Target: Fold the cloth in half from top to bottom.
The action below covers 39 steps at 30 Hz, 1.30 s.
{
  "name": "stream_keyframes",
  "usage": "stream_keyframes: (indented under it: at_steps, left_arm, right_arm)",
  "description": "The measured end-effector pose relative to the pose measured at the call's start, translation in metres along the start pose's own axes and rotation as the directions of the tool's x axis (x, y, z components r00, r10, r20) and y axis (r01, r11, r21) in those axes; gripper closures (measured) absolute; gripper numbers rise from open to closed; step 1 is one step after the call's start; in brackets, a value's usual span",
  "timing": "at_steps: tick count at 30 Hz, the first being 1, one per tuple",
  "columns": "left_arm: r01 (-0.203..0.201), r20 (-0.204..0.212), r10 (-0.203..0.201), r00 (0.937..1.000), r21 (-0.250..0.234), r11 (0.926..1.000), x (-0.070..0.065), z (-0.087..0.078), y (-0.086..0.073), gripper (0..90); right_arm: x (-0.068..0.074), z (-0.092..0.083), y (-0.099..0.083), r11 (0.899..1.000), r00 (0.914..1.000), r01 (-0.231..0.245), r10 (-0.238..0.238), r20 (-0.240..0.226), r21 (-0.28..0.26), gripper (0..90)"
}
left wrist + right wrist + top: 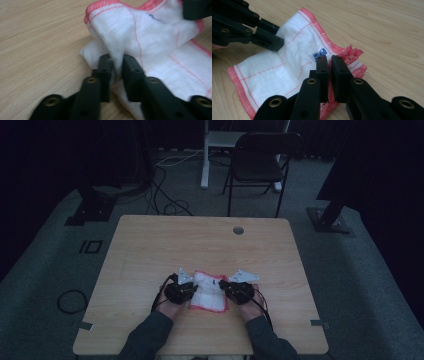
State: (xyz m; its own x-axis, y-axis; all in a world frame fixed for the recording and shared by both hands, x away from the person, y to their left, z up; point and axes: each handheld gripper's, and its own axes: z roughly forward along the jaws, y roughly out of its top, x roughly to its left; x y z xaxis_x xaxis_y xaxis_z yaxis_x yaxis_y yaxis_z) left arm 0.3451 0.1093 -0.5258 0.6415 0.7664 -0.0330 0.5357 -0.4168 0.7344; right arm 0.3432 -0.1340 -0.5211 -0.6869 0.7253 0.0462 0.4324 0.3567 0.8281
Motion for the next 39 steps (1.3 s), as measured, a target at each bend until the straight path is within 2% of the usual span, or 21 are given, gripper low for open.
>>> stream_keyframes:
  at_steps: [3,4,9,10,11,12,13,14,15,16,17,18,19,20,21,22,23,24,25,28,39]
  left_arm:
    - [0.022,0.018,-0.021,0.9996,-0.02,0.9996,0.003,-0.003,0.001,62.6]
    - [0.049,0.038,-0.047,0.9982,-0.047,0.9977,0.006,-0.006,0.004,60.3]
    - [0.083,0.072,-0.076,0.9945,-0.1,0.9915,0.01,-0.01,0.015,54.2]
    - [0.109,0.105,-0.098,0.9897,-0.112,0.9877,0.015,-0.009,0.024,52.4]
    - [0.109,0.105,-0.098,0.9897,-0.112,0.9877,0.015,-0.009,0.024,50.2]
    - [0.165,0.138,-0.15,0.979,-0.111,0.98,0.021,-0.005,0.029,48.6]
    - [0.165,0.138,-0.15,0.979,-0.111,0.98,0.021,-0.005,0.029,47.2]
    - [0.225,0.188,-0.208,0.9599,-0.074,0.9716,0.028,0.002,0.033,44.8]
    - [0.225,0.188,-0.208,0.9599,-0.074,0.9716,0.028,0.002,0.033,44.1]
    - [0.259,0.204,-0.246,0.9474,-0.038,0.965,0.032,0.01,0.034,44.1]
    - [0.259,0.204,-0.246,0.9474,-0.038,0.965,0.032,0.01,0.034,44.6]
    - [0.282,0.2,-0.273,0.9408,-0.016,0.9592,0.033,0.014,0.034,48.8]
    - [0.282,0.2,-0.273,0.9408,-0.016,0.9592,0.033,0.014,0.034,53.2]
    - [0.288,0.216,-0.278,0.936,-0.016,0.9575,0.033,0.014,0.033,60.4]
    - [0.288,0.216,-0.278,0.936,-0.016,0.9575,0.033,0.014,0.033,65.9]
    - [0.267,0.203,-0.258,0.9446,-0.017,0.9637,0.029,0.011,0.033,74.2]
    - [0.267,0.203,-0.258,0.9446,-0.017,0.9637,0.029,0.011,0.033,77.8]
    - [0.239,0.213,-0.228,0.9501,-0.03,0.9705,0.026,0.006,0.033,81.6]
    - [0.239,0.213,-0.228,0.9501,-0.03,0.9705,0.026,0.006,0.033,82.6]
    - [0.192,0.224,-0.173,0.9591,-0.062,0.9795,0.018,-0.008,0.03,83.0]
    - [0.169,0.231,-0.142,0.9625,-0.104,0.98,0.011,-0.03,0.001,81.8]
  right_arm:
    - [-0.001,0.0,0.0,1.0,1.0,-0.004,0.004,-0.001,0.0,85.4]
    - [-0.002,0.0,0.0,1.0,1.0,-0.004,0.004,0.0,0.001,85.4]
    - [0.0,0.0,0.0,1.0,1.0,0.002,-0.002,0.001,-0.004,85.4]
    - [0.0,0.0,0.001,1.0,1.0,0.0,0.0,0.002,-0.006,85.4]
    - [0.0,0.0,0.001,1.0,1.0,0.0,0.0,0.002,-0.006,85.4]
    - [0.0,-0.001,0.0,1.0,1.0,0.001,-0.001,0.004,-0.009,85.4]
    - [0.0,-0.001,0.0,1.0,1.0,0.001,-0.001,0.004,-0.009,85.4]
    - [0.0,-0.001,0.0,1.0,1.0,0.002,-0.002,0.004,-0.012,85.4]
    - [0.0,-0.001,0.0,1.0,1.0,0.002,-0.002,0.004,-0.012,85.4]
    - [0.0,-0.001,-0.001,1.0,1.0,0.001,-0.001,0.005,-0.015,85.4]
    - [0.0,-0.001,-0.001,1.0,1.0,0.001,-0.001,0.005,-0.015,85.4]
    - [0.001,-0.002,-0.002,1.0,1.0,0.003,-0.003,0.003,-0.014,85.4]
    - [0.001,-0.002,-0.002,1.0,1.0,0.005,-0.005,0.003,-0.014,85.4]
    - [0.001,-0.003,-0.002,1.0,1.0,0.007,-0.007,0.002,-0.013,85.3]
    - [0.001,-0.003,-0.002,1.0,1.0,0.007,-0.007,0.002,-0.013,85.3]
    - [0.002,-0.004,-0.003,1.0,1.0,0.008,-0.008,0.0,-0.016,85.1]
    - [0.002,-0.004,-0.003,1.0,1.0,0.008,-0.008,0.0,-0.016,85.1]
    - [0.002,-0.005,-0.004,1.0,1.0,0.009,-0.009,-0.003,-0.017,84.6]
    - [0.002,-0.005,-0.004,1.0,1.0,0.009,-0.009,-0.003,-0.017,84.6]
    - [0.003,-0.009,-0.006,1.0,0.9999,0.012,-0.012,-0.011,-0.009,81.9]
    - [-0.001,-0.026,-0.016,1.0,0.9997,-0.025,0.025,-0.001,-0.016,66.1]
